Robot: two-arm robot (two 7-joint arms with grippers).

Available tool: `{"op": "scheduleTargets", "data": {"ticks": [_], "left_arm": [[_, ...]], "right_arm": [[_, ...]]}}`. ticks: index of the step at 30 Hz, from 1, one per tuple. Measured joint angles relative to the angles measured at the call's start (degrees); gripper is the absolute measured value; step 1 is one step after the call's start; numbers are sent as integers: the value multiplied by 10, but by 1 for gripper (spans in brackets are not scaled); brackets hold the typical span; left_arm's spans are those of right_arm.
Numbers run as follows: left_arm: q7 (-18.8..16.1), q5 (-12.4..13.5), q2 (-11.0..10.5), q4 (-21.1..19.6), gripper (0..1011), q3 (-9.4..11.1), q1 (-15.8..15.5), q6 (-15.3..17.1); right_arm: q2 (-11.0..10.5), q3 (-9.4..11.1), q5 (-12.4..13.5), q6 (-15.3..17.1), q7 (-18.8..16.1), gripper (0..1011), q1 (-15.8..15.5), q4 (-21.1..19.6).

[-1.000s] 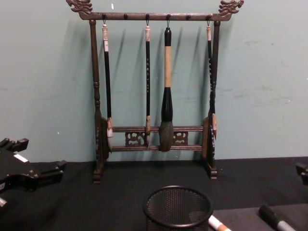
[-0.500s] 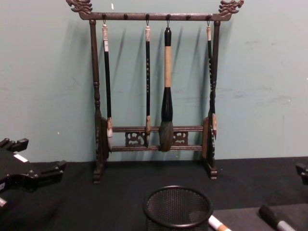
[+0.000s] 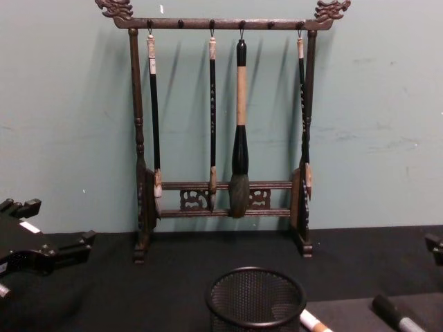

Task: Pick up the water-based marker from the table and place it into the pen holder.

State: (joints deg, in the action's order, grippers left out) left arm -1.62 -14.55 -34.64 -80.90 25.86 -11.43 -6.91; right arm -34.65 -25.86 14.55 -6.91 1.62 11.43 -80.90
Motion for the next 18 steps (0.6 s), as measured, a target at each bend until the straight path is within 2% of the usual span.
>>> {"op": "scheduleTargets", "data": {"ticks": [18], "left_arm": [[0, 0, 0, 0, 1001, 0, 0, 0]], "right_arm": [[0, 0, 0, 0, 0, 1002, 0, 0]]}}
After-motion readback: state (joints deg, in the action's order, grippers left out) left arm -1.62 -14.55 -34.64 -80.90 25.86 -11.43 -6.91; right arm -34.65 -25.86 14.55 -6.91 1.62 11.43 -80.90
